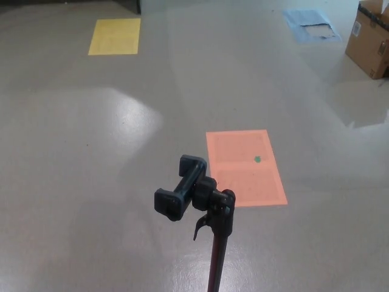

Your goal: A phone stand is kept on the floor and the robot uses both its hands to grab it and uses its left hand to extend the phone stand by pulling it upwards

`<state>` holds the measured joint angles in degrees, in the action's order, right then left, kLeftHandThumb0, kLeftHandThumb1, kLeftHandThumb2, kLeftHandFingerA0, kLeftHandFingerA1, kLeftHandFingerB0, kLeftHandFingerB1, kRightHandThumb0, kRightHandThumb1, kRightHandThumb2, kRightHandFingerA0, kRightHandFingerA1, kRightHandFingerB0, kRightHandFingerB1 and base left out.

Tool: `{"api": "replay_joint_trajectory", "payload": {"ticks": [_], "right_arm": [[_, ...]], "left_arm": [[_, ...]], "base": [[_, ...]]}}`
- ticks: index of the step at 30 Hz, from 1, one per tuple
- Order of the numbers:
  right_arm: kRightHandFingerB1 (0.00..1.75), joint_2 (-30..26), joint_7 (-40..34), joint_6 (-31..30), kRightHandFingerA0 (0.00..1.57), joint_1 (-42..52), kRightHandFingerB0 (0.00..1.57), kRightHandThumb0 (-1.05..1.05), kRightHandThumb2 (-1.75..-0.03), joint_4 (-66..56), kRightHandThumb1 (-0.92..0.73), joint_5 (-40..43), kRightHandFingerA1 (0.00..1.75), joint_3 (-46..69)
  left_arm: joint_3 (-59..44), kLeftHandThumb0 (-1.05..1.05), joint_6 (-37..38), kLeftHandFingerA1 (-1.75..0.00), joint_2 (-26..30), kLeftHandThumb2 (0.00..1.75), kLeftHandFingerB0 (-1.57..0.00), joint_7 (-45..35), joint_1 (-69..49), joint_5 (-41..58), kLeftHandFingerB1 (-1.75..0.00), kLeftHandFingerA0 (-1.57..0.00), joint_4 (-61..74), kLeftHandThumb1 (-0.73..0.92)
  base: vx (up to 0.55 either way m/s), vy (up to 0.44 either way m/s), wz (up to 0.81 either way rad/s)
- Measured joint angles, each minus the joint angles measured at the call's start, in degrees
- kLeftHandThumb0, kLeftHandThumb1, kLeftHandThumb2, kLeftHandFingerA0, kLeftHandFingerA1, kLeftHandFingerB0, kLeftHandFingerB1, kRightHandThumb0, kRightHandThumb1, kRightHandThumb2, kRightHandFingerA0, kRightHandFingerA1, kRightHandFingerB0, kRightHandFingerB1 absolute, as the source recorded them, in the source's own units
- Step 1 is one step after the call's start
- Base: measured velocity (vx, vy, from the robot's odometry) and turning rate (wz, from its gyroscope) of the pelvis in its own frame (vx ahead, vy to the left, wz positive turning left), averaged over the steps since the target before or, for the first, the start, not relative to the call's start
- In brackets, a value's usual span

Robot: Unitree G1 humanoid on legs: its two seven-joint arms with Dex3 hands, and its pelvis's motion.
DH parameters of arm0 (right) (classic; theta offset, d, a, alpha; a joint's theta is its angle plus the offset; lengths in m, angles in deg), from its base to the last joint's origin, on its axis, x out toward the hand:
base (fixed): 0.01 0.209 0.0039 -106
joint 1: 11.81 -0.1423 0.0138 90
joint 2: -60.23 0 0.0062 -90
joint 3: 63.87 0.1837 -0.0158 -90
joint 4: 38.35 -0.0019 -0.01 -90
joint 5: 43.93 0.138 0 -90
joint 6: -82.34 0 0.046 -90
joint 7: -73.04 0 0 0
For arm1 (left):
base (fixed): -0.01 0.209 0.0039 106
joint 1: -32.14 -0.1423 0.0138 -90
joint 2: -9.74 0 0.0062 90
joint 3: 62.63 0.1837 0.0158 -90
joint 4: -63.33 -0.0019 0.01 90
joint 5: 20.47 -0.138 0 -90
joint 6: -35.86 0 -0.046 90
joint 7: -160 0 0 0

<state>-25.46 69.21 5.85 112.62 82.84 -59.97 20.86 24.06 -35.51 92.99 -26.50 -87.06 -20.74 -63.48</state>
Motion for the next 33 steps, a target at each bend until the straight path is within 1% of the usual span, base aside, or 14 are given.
{"api": "replay_joint_trajectory", "payload": {"ticks": [1,4,5,6,7,8,12,13,19,24,25,27,29,33], "right_arm": [[0.02,0.0,-0.1,0.5,0.0,0.5,0.0,-0.66,-0.89,-0.7,-0.92,-0.1,0.39,-0.1],[0.07,-0.1,-0.9,2.6,0.0,2.4,0.0,-0.87,-1.16,-3.4,-0.9,-0.8,0.2,-0.6],[0.15,-0.1,-1.1,3.4,0.0,3.1,0.0,-0.81,-1.15,-4.4,-0.83,-0.9,0.53,-0.7],[0.08,-0.2,-1.2,3.8,0.0,3.5,0.0,-0.86,-1.07,-4.9,-0.79,-1.1,0.26,-0.8],[0.09,-0.2,-1.3,4.5,0.0,4.1,0.0,-0.86,-1.08,-5.7,-0.78,-1.3,0.22,-0.8],[0.09,-0.3,-1.4,5.3,0.0,4.8,0.0,-0.86,-1.08,-6.8,-0.78,-1.4,0.22,-0.9],[0.07,-0.3,-1.4,7.9,0.0,7.0,0.0,-0.89,-1.03,-9.8,-0.71,-1.5,0.23,-1.1],[0.06,-0.3,-1.4,8.6,0.0,7.5,0.0,-0.89,-0.97,-10.4,-0.65,-1.5,0.11,-1.2],[0.0,-0.3,-1.5,13.2,0.0,9.0,0.0,-0.79,-0.62,-14.1,-0.71,-1.4,0.0,-1.1],[0.0,-0.3,-1.3,15.9,0.0,8.3,0.0,-0.92,-0.92,-18.7,-0.58,-1.1,0.0,-1.1],[0.0,-0.3,-1.1,16.0,0.0,7.6,0.0,-0.84,-0.63,-19.6,-0.73,-1.0,0.0,-1.1],[0.0,-0.2,-0.8,16.2,0.0,6.2,0.0,-0.91,-0.9,-21.3,-0.55,-0.9,0.01,-1.2],[0.0,0.0,-0.4,16.2,0.0,3.7,0.0,-0.9,-0.65,-23.3,-0.77,-0.6,0.0,-1.4],[0.0,0.9,0.3,15.3,0.0,-4.7,0.0,-0.94,-0.62,-26.5,-0.74,-1.2,0.0,-3.2]], "left_arm": [[-0.1,-0.73,0.6,-0.38,-0.1,0.67,-0.43,-0.1,-0.3,0.2,-0.34,-0.48,0.5,0.88],[-0.5,-0.74,3.1,-0.37,-0.3,0.68,-0.42,-0.5,-1.7,1.0,-0.34,-0.47,2.5,0.88],[-0.6,-0.73,4.0,-0.37,-0.3,0.67,-0.43,-0.7,-2.2,1.3,-0.34,-0.47,3.1,0.87],[-0.7,-0.75,4.5,-0.38,-0.3,0.67,-0.43,-0.8,-2.4,1.5,-0.34,-0.45,3.4,0.87],[-0.8,-0.77,5.3,-0.52,-0.4,1.11,-0.3,-0.9,-2.9,1.7,-0.46,-0.38,4.0,0.74],[-1.0,-0.77,6.3,-0.52,-0.4,1.11,-0.3,-1.1,-3.5,1.9,-0.46,-0.38,4.8,0.74],[-1.7,-0.81,9.3,-0.52,-0.5,1.09,-0.32,-1.6,-5.4,3.0,-0.46,-0.36,7.4,0.73],[-1.8,-0.78,10.0,-0.42,-0.5,0.66,-0.41,-1.7,-5.9,3.3,-0.33,-0.4,8.1,0.83],[-3.0,-0.8,14.5,-0.36,-0.5,0.62,-0.36,-2.4,-8.5,4.6,-0.32,-0.34,14.3,0.7],[-4.3,-0.91,17.3,-0.42,-0.6,0.91,-0.32,-2.7,-9.4,6.1,-0.41,-0.34,22.8,0.54],[-4.5,-0.83,17.5,-0.33,-0.6,0.58,-0.34,-2.7,-9.2,6.2,-0.33,-0.33,24.8,0.58],[-4.7,-0.84,17.6,-0.33,-0.6,0.64,-0.3,-2.7,-8.8,6.2,-0.34,-0.28,28.5,0.46],[-5.1,-0.76,17.5,-0.4,-0.6,0.82,-0.22,-2.7,-7.5,6.3,-0.39,-0.23,33.1,0.43],[-5.7,-0.78,17.1,-0.3,-0.2,0.57,-0.26,-2.7,-1.3,6.5,-0.3,-0.29,40.9,0.5]], "base": [[0.0,0.0,0.0],[0.0,0.0,0.0],[0.0,0.0,0.0],[0.0,0.0,0.0],[0.0,0.0,0.0],[0.0,0.0,0.0],[0.0,0.0,0.0],[0.0,0.0,0.0],[0.0,0.0,0.0],[0.0,0.0,0.0],[0.0,0.0,0.0],[0.0,0.0,0.0],[0.0,0.0,0.0],[0.0,0.0,0.0]]}}
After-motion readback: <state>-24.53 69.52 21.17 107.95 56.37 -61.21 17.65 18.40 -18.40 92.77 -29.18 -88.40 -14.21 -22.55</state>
